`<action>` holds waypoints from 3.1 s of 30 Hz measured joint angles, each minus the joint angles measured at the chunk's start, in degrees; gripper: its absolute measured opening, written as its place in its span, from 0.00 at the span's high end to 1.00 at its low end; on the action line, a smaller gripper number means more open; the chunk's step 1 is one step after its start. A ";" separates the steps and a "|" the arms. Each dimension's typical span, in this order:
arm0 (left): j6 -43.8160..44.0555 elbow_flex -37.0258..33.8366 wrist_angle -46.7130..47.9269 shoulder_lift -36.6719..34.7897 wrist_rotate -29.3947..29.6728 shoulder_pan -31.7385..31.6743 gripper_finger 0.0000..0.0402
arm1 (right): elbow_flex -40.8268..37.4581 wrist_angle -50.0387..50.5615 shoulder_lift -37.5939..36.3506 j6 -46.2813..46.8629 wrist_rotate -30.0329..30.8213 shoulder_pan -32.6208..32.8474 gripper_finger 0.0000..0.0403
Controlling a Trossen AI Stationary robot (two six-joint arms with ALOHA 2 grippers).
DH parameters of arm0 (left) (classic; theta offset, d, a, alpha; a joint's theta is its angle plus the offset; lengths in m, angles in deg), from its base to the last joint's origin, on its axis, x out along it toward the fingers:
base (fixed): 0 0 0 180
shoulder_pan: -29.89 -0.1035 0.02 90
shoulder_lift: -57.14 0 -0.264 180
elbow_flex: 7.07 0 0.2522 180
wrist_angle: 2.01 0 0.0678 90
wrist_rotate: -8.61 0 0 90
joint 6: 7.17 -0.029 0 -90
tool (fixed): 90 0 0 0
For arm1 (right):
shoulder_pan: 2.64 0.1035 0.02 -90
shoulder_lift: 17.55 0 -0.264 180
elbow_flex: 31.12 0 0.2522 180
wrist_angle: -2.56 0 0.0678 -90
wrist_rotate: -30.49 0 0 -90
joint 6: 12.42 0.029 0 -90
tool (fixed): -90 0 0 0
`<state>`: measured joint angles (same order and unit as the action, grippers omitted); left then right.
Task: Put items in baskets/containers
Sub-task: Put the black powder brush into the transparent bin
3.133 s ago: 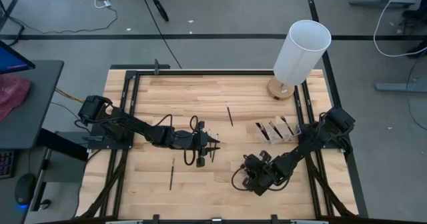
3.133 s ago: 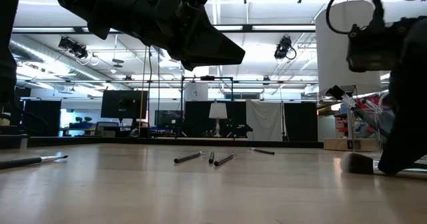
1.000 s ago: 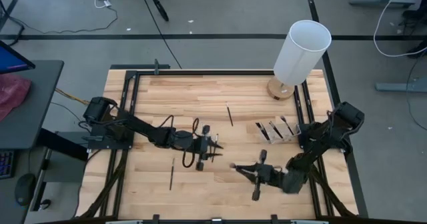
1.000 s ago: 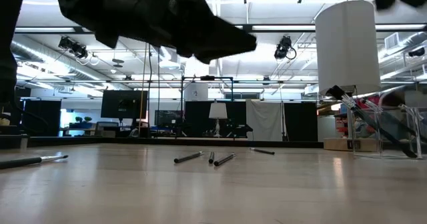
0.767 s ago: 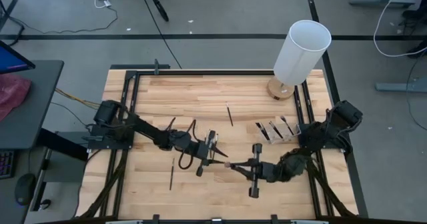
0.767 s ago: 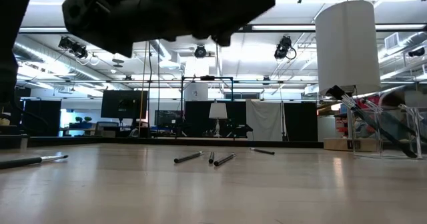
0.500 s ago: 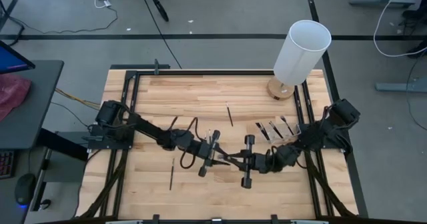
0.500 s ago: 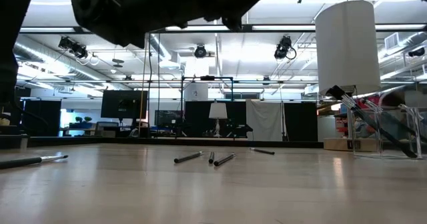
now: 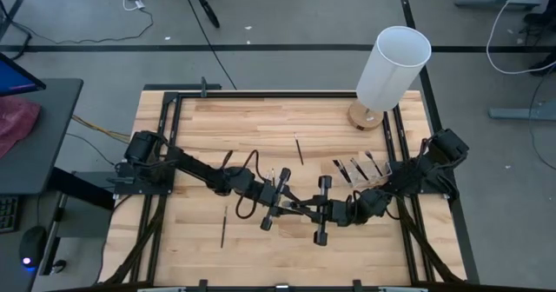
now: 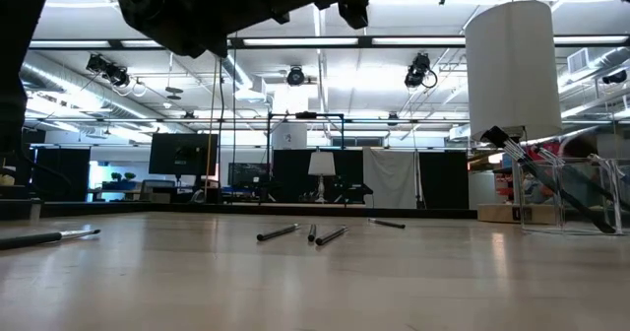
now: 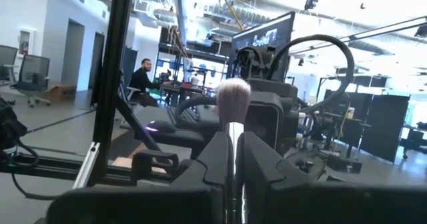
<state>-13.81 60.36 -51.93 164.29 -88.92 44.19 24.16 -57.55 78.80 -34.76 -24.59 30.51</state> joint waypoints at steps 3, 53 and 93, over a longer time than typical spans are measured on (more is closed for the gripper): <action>-0.02 0.00 0.02 0.00 0.05 0.00 0.71 | 0.00 0.18 0.00 0.14 0.00 -0.38 0.95; 9.03 -0.04 27.11 -0.02 9.22 -1.33 0.87 | 0.07 41.32 -5.81 36.43 3.58 -3.89 0.69; 8.95 -0.04 28.89 -0.04 9.47 -1.34 0.49 | 0.02 144.30 -43.60 96.16 16.30 8.23 0.95</action>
<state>-4.85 60.32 -23.04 164.25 -79.46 42.85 24.18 86.75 35.20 61.40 -8.29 38.74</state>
